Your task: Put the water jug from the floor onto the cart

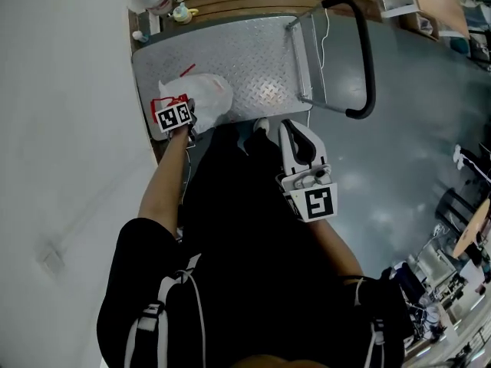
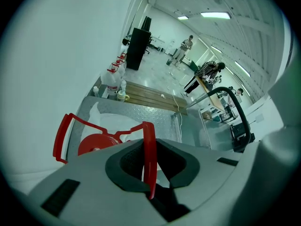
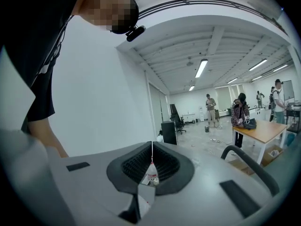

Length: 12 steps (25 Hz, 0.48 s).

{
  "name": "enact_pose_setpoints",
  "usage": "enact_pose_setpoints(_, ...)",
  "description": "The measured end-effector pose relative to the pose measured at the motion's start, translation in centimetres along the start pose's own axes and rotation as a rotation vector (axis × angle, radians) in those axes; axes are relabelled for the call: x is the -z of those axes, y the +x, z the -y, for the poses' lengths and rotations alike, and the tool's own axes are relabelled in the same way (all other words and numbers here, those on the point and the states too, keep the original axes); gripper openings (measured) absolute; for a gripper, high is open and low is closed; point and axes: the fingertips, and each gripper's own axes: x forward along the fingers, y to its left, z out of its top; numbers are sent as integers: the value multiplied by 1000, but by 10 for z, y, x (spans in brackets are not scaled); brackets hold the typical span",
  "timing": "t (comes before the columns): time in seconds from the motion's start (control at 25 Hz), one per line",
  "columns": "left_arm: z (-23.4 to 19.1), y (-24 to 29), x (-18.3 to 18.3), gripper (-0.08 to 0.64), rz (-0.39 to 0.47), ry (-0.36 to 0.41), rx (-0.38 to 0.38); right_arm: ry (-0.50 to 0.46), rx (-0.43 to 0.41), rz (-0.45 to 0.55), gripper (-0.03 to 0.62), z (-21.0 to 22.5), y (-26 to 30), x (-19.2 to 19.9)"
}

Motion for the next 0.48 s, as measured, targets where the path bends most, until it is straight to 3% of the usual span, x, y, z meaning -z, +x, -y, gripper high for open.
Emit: enact_pose_setpoints(0.48, 48, 38, -38, 60, 5, -54, 126, -8, 94, -35, 18, 11, 13, 1)
